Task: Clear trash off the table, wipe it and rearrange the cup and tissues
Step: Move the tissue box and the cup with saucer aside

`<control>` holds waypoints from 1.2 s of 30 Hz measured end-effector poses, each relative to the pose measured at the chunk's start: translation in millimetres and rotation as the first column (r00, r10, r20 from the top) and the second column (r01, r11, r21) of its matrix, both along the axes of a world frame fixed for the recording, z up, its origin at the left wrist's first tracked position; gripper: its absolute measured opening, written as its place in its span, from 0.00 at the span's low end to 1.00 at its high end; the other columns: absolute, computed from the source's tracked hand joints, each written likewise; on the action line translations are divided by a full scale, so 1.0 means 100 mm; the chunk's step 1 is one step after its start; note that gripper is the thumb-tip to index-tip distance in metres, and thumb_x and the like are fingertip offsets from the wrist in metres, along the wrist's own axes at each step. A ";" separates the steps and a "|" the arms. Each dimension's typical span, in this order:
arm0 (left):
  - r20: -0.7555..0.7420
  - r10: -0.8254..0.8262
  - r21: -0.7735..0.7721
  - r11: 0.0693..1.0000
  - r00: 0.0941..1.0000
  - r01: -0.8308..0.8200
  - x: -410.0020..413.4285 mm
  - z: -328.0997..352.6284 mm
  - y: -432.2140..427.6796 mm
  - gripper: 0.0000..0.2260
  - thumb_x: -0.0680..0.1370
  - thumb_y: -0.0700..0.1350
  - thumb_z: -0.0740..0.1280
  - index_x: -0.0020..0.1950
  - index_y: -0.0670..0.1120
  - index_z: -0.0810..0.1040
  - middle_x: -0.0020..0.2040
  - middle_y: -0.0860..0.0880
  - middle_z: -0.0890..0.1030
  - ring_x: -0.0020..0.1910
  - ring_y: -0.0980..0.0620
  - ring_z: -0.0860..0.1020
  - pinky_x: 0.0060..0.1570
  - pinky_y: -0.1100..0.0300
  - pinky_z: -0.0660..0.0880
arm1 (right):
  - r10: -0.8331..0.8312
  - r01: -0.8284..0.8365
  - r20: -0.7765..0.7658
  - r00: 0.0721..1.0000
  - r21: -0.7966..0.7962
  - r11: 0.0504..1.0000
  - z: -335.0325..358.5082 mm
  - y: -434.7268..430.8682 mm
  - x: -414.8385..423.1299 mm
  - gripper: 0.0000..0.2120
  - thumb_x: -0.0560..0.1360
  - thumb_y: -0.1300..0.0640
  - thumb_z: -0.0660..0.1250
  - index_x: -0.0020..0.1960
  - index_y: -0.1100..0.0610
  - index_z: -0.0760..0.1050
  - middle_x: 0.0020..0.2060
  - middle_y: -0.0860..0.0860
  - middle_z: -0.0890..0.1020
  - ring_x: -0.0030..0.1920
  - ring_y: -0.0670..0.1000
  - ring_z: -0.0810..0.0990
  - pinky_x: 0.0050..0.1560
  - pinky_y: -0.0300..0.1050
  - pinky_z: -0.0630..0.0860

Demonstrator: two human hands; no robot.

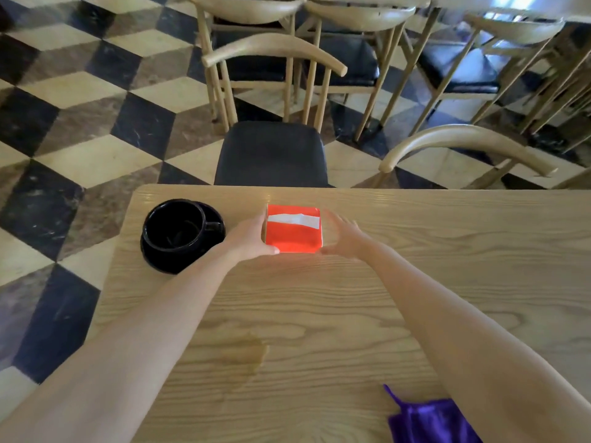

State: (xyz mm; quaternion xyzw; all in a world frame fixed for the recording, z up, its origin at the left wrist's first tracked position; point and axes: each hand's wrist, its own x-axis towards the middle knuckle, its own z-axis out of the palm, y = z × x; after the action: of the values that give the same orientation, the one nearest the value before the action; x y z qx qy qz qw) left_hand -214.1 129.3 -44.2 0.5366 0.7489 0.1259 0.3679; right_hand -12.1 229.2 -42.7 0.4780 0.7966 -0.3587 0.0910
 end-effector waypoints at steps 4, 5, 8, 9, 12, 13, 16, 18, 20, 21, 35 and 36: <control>0.132 0.044 0.060 0.997 0.990 -0.052 -0.01 -0.17 -0.04 0.49 0.69 0.46 0.74 0.76 0.50 0.41 0.71 0.48 0.67 0.66 0.49 0.69 0.61 0.57 0.68 | -0.033 0.032 -0.157 0.987 -0.008 0.999 -0.11 -0.03 -0.09 0.48 0.62 0.58 0.77 0.74 0.54 0.53 0.69 0.55 0.69 0.70 0.59 0.65 0.69 0.60 0.64; 0.162 0.064 0.080 0.994 0.985 -0.077 0.02 -0.19 -0.05 0.48 0.69 0.46 0.73 0.76 0.50 0.41 0.70 0.48 0.68 0.64 0.51 0.70 0.61 0.57 0.69 | -0.052 0.045 -0.204 0.978 -0.037 0.998 -0.12 -0.05 -0.11 0.48 0.62 0.61 0.76 0.74 0.56 0.53 0.68 0.56 0.69 0.69 0.59 0.67 0.67 0.61 0.66; 0.260 0.125 0.125 0.979 0.958 -0.162 0.11 -0.22 -0.07 0.47 0.70 0.42 0.73 0.76 0.51 0.41 0.69 0.50 0.68 0.59 0.57 0.68 0.53 0.66 0.67 | -0.126 0.098 -0.283 0.951 -0.110 0.989 -0.15 -0.13 -0.10 0.49 0.64 0.66 0.74 0.75 0.57 0.49 0.69 0.56 0.69 0.69 0.57 0.69 0.66 0.59 0.69; 0.280 0.137 0.144 0.972 0.950 -0.183 0.13 -0.22 -0.08 0.47 0.70 0.41 0.72 0.76 0.51 0.41 0.69 0.50 0.69 0.58 0.59 0.68 0.49 0.70 0.66 | -0.153 0.122 -0.304 0.940 -0.118 0.986 -0.16 -0.16 -0.08 0.49 0.65 0.66 0.74 0.75 0.55 0.48 0.68 0.55 0.71 0.68 0.56 0.70 0.66 0.57 0.69; 0.347 0.148 0.196 0.954 0.926 -0.226 0.23 -0.19 -0.09 0.47 0.70 0.38 0.72 0.76 0.51 0.42 0.68 0.50 0.69 0.60 0.58 0.68 0.50 0.71 0.66 | -0.254 0.201 -0.381 0.889 -0.174 0.964 -0.16 -0.26 0.01 0.49 0.68 0.67 0.72 0.76 0.52 0.44 0.68 0.51 0.72 0.67 0.48 0.70 0.67 0.49 0.69; 0.376 0.148 0.202 0.950 0.915 -0.237 0.27 -0.18 -0.09 0.47 0.70 0.37 0.72 0.76 0.51 0.42 0.68 0.50 0.69 0.61 0.58 0.68 0.54 0.67 0.67 | -0.292 0.223 -0.414 0.862 -0.206 0.953 -0.15 -0.29 0.05 0.48 0.69 0.68 0.71 0.77 0.51 0.44 0.67 0.49 0.72 0.67 0.47 0.70 0.67 0.48 0.70; 0.436 0.141 0.217 0.942 0.889 -0.255 0.44 -0.12 -0.08 0.47 0.70 0.36 0.72 0.76 0.51 0.42 0.65 0.53 0.68 0.62 0.58 0.68 0.59 0.61 0.69 | -0.357 0.269 -0.495 0.792 -0.242 0.932 -0.07 -0.35 0.22 0.44 0.71 0.68 0.69 0.76 0.49 0.48 0.66 0.47 0.72 0.64 0.46 0.74 0.65 0.50 0.73; 0.460 0.128 0.237 0.936 0.879 -0.260 0.60 -0.08 -0.05 0.47 0.69 0.36 0.73 0.76 0.51 0.44 0.64 0.55 0.68 0.62 0.59 0.68 0.57 0.64 0.69 | -0.382 0.283 -0.543 0.748 -0.259 0.923 0.01 -0.36 0.38 0.43 0.70 0.68 0.69 0.76 0.48 0.51 0.65 0.46 0.75 0.63 0.47 0.76 0.65 0.52 0.73; 0.468 0.112 0.260 0.930 0.876 -0.258 0.80 -0.03 -0.01 0.46 0.69 0.37 0.73 0.76 0.51 0.46 0.65 0.55 0.68 0.62 0.59 0.68 0.57 0.66 0.68 | -0.400 0.298 -0.570 0.718 -0.268 0.916 0.08 -0.37 0.60 0.41 0.70 0.68 0.70 0.75 0.47 0.55 0.65 0.46 0.76 0.62 0.47 0.77 0.65 0.52 0.73; 0.467 0.105 0.269 0.929 0.878 -0.254 0.93 -0.01 0.01 0.46 0.69 0.37 0.74 0.76 0.51 0.47 0.66 0.54 0.69 0.63 0.59 0.69 0.56 0.67 0.68 | -0.410 0.309 -0.577 0.707 -0.270 0.912 0.11 -0.37 0.73 0.40 0.70 0.67 0.70 0.74 0.46 0.56 0.64 0.45 0.76 0.62 0.46 0.77 0.65 0.51 0.73; 0.488 -0.054 0.243 0.967 0.871 -0.076 3.73 0.06 0.58 0.44 0.65 0.37 0.76 0.75 0.46 0.54 0.70 0.45 0.66 0.68 0.48 0.68 0.66 0.47 0.68 | -0.669 0.616 -0.543 0.507 -0.314 0.723 0.31 -0.33 3.60 0.35 0.68 0.76 0.65 0.71 0.57 0.64 0.63 0.56 0.78 0.60 0.50 0.78 0.60 0.45 0.74; 0.490 -0.054 0.231 0.970 0.870 -0.071 3.97 0.04 0.61 0.45 0.65 0.36 0.76 0.75 0.45 0.54 0.70 0.43 0.66 0.68 0.46 0.68 0.66 0.46 0.68 | -0.686 0.640 -0.535 0.493 -0.311 0.702 0.29 -0.35 3.81 0.33 0.68 0.77 0.64 0.70 0.57 0.66 0.61 0.55 0.78 0.57 0.47 0.79 0.57 0.41 0.75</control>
State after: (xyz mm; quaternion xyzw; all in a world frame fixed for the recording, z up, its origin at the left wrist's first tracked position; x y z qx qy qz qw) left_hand 182.5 189.9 -39.8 0.5242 0.6117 0.3503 0.4778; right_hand 368.5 194.3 -13.4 0.5987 0.5209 -0.5284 -0.3016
